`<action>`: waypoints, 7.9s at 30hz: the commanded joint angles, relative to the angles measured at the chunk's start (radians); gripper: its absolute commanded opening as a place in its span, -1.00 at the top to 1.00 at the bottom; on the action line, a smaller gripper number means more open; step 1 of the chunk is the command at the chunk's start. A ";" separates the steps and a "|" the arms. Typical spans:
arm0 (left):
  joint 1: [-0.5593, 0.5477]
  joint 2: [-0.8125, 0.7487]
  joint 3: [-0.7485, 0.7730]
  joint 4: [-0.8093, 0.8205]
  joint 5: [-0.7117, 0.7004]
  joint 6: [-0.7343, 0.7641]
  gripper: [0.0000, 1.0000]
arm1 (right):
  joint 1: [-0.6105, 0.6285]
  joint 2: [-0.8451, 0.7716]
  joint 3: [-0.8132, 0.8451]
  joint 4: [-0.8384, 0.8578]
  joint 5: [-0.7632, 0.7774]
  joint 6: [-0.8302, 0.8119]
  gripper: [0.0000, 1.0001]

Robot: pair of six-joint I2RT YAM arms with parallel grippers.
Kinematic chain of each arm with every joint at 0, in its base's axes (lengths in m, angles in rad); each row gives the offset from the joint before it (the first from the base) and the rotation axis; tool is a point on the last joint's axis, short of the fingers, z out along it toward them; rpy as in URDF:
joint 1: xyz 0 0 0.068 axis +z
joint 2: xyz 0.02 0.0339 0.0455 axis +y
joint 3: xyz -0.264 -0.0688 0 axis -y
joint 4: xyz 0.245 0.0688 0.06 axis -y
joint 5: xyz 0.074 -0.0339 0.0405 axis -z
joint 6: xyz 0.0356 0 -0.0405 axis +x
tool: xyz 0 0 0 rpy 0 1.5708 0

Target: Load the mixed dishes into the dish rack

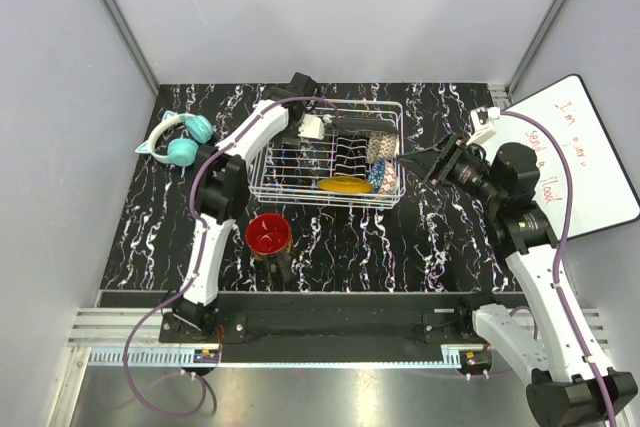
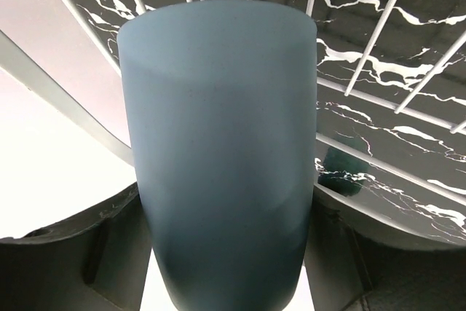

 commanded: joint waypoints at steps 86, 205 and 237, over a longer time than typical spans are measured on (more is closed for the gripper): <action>-0.028 -0.209 -0.640 0.732 -0.167 0.759 -0.98 | -0.005 -0.066 -0.038 0.014 0.050 0.027 -0.19; 0.096 -0.051 0.201 -0.497 0.638 -0.057 -0.22 | -0.003 -0.036 -0.030 -0.262 0.104 -0.140 -0.22; 0.099 -0.255 -0.103 -0.584 0.672 -0.015 -0.25 | -0.003 0.000 -0.073 -0.308 0.153 -0.181 -0.22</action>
